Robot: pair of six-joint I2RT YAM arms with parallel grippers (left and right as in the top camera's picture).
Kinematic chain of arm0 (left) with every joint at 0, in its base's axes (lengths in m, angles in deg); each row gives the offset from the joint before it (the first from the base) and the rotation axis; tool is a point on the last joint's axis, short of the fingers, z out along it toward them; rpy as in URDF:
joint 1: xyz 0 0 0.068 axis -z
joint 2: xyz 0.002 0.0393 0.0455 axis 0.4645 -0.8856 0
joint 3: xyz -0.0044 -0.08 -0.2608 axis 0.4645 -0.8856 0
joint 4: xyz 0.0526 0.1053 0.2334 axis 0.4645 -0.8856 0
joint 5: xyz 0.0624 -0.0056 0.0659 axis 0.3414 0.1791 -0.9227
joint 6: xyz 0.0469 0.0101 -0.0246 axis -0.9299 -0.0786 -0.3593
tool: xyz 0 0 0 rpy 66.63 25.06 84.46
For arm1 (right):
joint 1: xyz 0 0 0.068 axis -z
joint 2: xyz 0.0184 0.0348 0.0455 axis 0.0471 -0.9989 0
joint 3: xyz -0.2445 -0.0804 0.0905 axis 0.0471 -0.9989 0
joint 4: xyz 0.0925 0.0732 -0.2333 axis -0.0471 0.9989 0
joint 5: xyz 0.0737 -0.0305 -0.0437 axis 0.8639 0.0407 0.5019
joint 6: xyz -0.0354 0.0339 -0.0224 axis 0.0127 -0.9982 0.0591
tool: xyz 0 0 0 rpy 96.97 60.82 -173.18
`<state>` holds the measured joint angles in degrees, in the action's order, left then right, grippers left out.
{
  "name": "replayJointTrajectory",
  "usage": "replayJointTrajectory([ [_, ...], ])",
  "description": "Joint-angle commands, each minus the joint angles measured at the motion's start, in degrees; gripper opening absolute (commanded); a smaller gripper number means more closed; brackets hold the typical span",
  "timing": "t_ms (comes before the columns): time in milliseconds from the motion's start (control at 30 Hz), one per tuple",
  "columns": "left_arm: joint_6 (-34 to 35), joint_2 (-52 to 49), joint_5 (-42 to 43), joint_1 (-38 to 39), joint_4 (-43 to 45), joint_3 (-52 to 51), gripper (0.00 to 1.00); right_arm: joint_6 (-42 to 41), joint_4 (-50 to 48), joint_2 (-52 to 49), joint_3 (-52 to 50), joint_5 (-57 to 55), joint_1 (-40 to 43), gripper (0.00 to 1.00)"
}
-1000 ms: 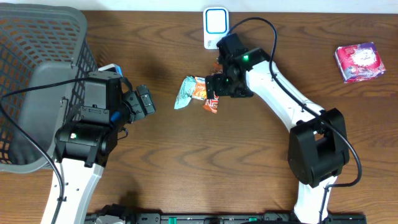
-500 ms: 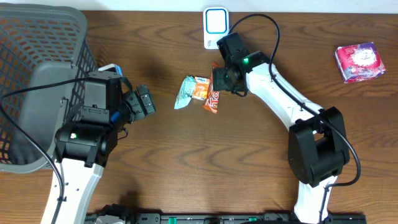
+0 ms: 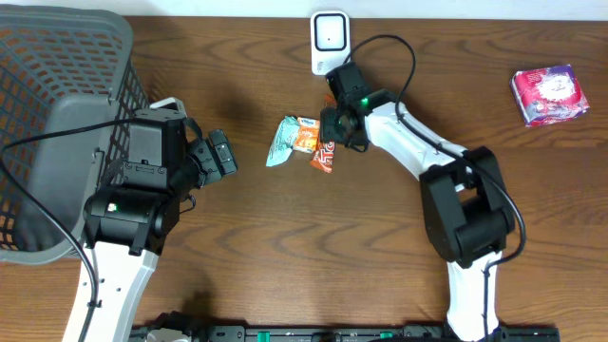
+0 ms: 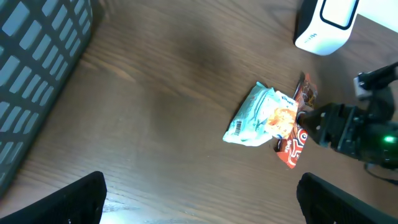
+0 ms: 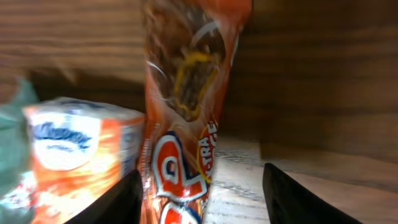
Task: Scan the item barcode
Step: 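Lift the red candy bar and hold it before the scanner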
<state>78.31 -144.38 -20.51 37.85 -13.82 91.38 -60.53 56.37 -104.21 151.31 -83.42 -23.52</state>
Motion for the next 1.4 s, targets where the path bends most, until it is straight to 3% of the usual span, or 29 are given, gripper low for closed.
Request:
replayJointTrajectory([
  [0,-0.74,-0.07,-0.31,-0.24,-0.09,0.37,0.98,-1.99,-0.17,-2.23,-0.28,0.7,0.46,0.56],
  [133,-0.74,-0.07,-0.31,-0.24,-0.09,0.37,0.98,-1.95,-0.39,-3.76,-0.31,0.96,0.42,0.55],
  [200,-0.74,-0.07,-0.31,-0.24,-0.09,0.37,0.98,-1.95,-0.37,-4.2,-0.33,0.94,0.28,0.5],
  [333,-0.74,-0.07,-0.31,-0.24,-0.09,0.37,0.98,0.83,-0.11,-4.37,-0.28,0.92,0.33,0.25],
  [400,-0.74,-0.07,-0.31,-0.24,-0.09,0.37,0.98,2.25,0.59,-4.02,0.09,0.79,0.5,0.01],
  [700,-0.74,-0.07,-0.31,-0.24,-0.09,0.37,0.98,6.78,16.37,-3.37,12.48,-14.01,1.49,0.01],
  [1033,-0.74,-0.07,-0.31,-0.24,-0.09,0.37,0.98,13.53,16.33,-3.37,22.1,-20.76,0.59,0.01],
  [1200,-0.74,-0.07,-0.31,-0.24,-0.09,0.37,0.98,13.44,17.79,-3.37,20.04,-18.27,0.96,0.02],
  [1367,-0.74,-0.07,-0.31,-0.24,-0.09,0.37,0.98,11.32,16.79,-3.37,15.08,-12.5,1.05,0.47],
])
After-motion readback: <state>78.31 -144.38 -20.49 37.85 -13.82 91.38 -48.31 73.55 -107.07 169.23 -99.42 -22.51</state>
